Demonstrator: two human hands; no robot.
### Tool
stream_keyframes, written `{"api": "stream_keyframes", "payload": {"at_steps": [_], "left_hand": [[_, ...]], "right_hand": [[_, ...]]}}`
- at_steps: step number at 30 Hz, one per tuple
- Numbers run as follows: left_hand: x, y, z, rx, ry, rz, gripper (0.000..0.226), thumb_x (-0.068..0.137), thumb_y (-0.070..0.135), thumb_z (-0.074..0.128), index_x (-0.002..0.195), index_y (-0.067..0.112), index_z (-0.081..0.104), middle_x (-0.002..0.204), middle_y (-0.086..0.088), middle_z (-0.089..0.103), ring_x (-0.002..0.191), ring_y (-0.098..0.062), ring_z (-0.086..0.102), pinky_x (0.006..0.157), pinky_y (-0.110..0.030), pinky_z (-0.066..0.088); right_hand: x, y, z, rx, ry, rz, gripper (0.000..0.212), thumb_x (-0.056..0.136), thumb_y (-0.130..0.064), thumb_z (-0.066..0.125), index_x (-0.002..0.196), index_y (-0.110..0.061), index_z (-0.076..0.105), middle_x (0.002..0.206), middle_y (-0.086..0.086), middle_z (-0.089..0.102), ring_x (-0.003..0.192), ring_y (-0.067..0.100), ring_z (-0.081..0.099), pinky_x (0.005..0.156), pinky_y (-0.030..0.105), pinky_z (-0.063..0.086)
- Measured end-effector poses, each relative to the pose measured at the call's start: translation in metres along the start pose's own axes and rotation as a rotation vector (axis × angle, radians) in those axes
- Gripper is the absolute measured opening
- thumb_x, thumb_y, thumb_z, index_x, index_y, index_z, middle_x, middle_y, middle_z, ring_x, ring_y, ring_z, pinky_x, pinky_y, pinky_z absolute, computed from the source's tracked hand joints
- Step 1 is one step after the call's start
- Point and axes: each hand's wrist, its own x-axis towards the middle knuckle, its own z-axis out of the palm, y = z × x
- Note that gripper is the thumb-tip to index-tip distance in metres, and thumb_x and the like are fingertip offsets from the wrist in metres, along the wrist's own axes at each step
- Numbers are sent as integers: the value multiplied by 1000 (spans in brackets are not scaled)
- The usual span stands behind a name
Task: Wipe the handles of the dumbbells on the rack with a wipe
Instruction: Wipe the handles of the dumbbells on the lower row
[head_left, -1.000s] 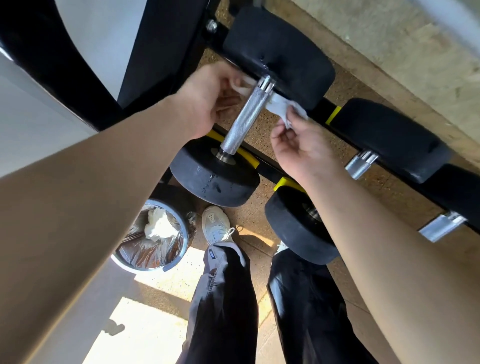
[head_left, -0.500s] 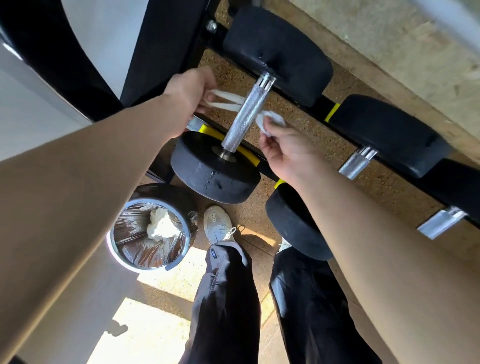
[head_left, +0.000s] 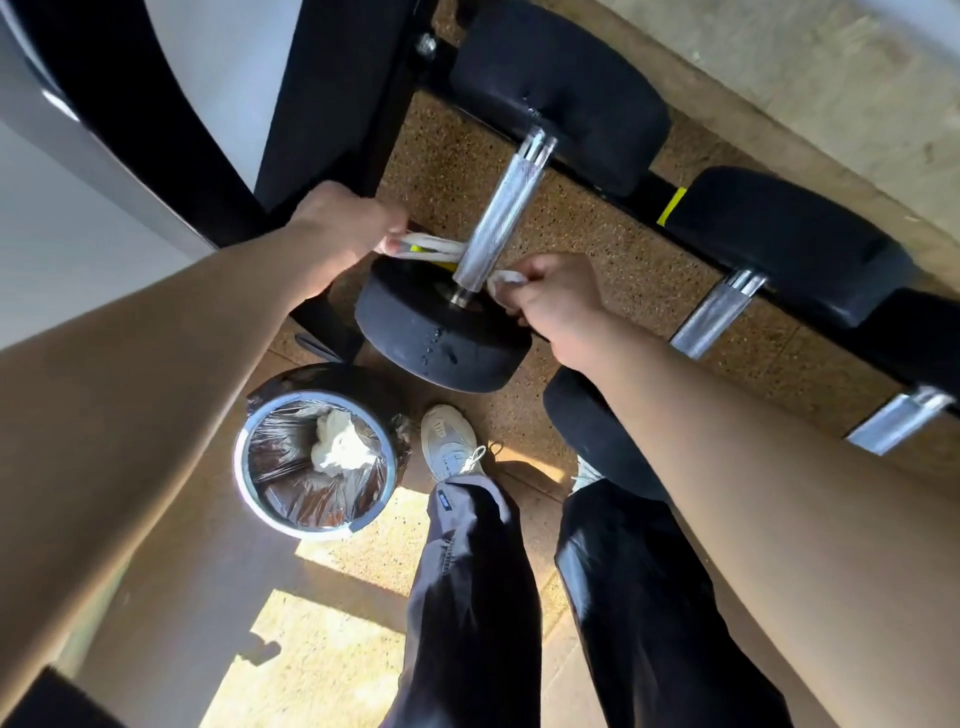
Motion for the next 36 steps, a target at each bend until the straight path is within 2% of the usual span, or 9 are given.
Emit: {"api": "stream_keyframes", "payload": {"at_steps": [5, 7, 12, 17, 21, 24, 30, 32, 36], "left_hand": [[-9, -1, 2, 78, -19, 17, 44, 57, 44, 70, 80, 6, 67, 89, -21, 66, 84, -35, 64, 65, -39, 51], [-11, -1, -5, 99, -33, 66, 35, 62, 41, 70, 70, 9, 61, 75, -18, 58, 69, -30, 57, 58, -35, 44], [-1, -7, -11, -15, -71, 170, 22, 86, 27, 68, 75, 8, 68, 74, -1, 58, 76, -13, 52, 63, -25, 41], [6, -5, 3, -137, -154, 237, 13, 86, 21, 70, 75, 29, 72, 94, -3, 70, 94, -16, 62, 98, -42, 55], [8, 0, 8, -168, -215, 285, 24, 94, 6, 63, 103, 27, 72, 113, 3, 70, 110, -11, 62, 91, -25, 50], [6, 6, 13, -125, -300, 323, 50, 92, -12, 52, 123, 25, 65, 122, 1, 70, 120, -10, 61, 101, -27, 50], [4, 23, 21, 105, -316, 419, 45, 94, -6, 53, 127, 21, 65, 120, 3, 64, 98, -4, 62, 75, -8, 50], [10, 24, 12, 161, -234, 450, 30, 95, 7, 61, 119, 21, 72, 122, 2, 67, 110, -13, 63, 87, -20, 47], [14, 15, -11, 365, -262, 510, 14, 91, 19, 73, 104, 22, 78, 91, 8, 71, 87, -8, 64, 84, -26, 45]], "right_hand": [[-1, 34, -35, -346, -93, 74, 16, 75, 2, 81, 89, -5, 76, 85, 7, 72, 73, 16, 67, 58, 19, 48], [-2, 41, -40, -363, -74, 97, 18, 73, 0, 83, 88, -7, 77, 88, 6, 74, 80, 18, 70, 67, 20, 49], [-1, 30, -25, -156, -6, 53, 19, 83, -5, 77, 76, -22, 70, 78, -2, 71, 73, 12, 66, 59, 20, 48], [1, 14, -17, 179, -92, 49, 11, 92, -3, 65, 88, -12, 71, 93, 13, 75, 80, 18, 69, 79, 27, 55], [11, 0, 1, 522, -190, 186, 16, 97, 2, 52, 87, -7, 62, 84, 12, 68, 82, 21, 70, 87, 35, 58], [17, -14, 16, 651, -221, 301, 28, 100, 3, 38, 91, -12, 61, 85, 11, 63, 82, 22, 65, 86, 41, 56], [32, -27, 14, 786, -239, 396, 38, 102, -10, 32, 109, 4, 67, 111, 22, 71, 107, 33, 67, 101, 47, 51], [34, -26, 11, 768, -218, 387, 32, 101, -9, 37, 108, -1, 67, 111, 20, 71, 101, 29, 68, 97, 45, 53], [25, -4, 4, 361, -169, 259, 24, 89, 6, 62, 81, -16, 68, 80, 5, 73, 75, 16, 68, 64, 25, 55]]}}
